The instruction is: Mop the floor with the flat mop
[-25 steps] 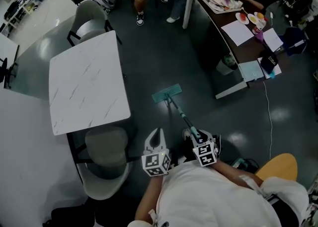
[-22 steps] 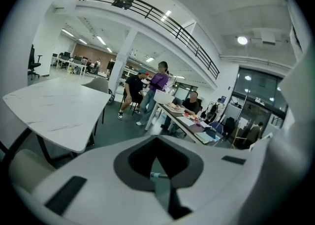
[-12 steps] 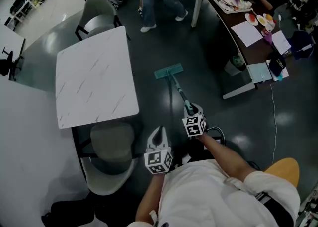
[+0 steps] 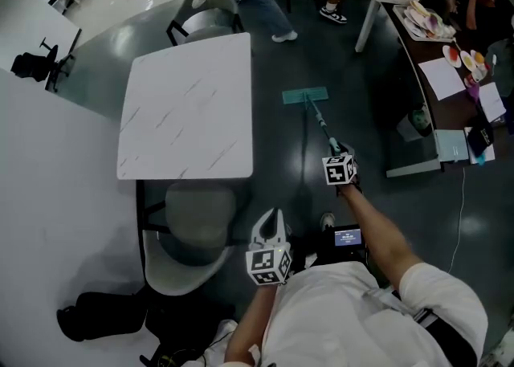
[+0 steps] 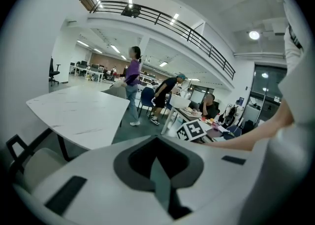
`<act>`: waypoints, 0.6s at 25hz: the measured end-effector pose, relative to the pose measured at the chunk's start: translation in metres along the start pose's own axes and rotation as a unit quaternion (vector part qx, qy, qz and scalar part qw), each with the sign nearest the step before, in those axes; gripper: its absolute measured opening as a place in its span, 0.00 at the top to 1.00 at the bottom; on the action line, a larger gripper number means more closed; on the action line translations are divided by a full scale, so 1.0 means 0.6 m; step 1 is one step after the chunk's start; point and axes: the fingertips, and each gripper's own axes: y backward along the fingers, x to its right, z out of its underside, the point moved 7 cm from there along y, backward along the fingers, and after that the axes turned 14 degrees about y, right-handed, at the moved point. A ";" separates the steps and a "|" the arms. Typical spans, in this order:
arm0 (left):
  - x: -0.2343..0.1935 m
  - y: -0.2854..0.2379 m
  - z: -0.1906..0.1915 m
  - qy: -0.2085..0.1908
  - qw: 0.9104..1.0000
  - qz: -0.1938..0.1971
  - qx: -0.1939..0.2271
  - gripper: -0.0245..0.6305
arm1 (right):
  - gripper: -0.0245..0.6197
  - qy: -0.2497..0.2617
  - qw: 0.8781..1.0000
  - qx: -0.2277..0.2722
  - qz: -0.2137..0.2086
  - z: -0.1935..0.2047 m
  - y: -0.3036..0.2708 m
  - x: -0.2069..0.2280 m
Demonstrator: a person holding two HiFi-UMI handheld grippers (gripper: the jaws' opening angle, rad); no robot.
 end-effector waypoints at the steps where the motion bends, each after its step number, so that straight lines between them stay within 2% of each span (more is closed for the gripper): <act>1: 0.001 0.002 0.002 0.003 1.000 -0.002 0.000 0.95 | 0.79 0.001 1.000 0.005 -0.005 0.001 0.022 0.000; 4: 0.011 0.008 0.011 0.006 1.000 0.006 -0.002 0.95 | 0.79 0.008 0.999 0.014 -0.034 0.020 0.121 -0.010; 10: 0.055 -0.005 0.004 -0.010 0.999 0.051 0.005 0.95 | 0.79 0.031 0.995 0.044 -0.081 0.060 0.346 -0.033; 12: 0.071 -0.009 0.013 -0.010 0.998 0.066 -0.007 0.95 | 0.79 0.030 0.994 0.049 -0.090 0.074 0.390 -0.046; 15: 0.090 -0.016 0.027 -0.011 0.996 0.083 -0.022 0.95 | 0.79 0.041 0.994 0.047 -0.089 0.097 0.409 -0.059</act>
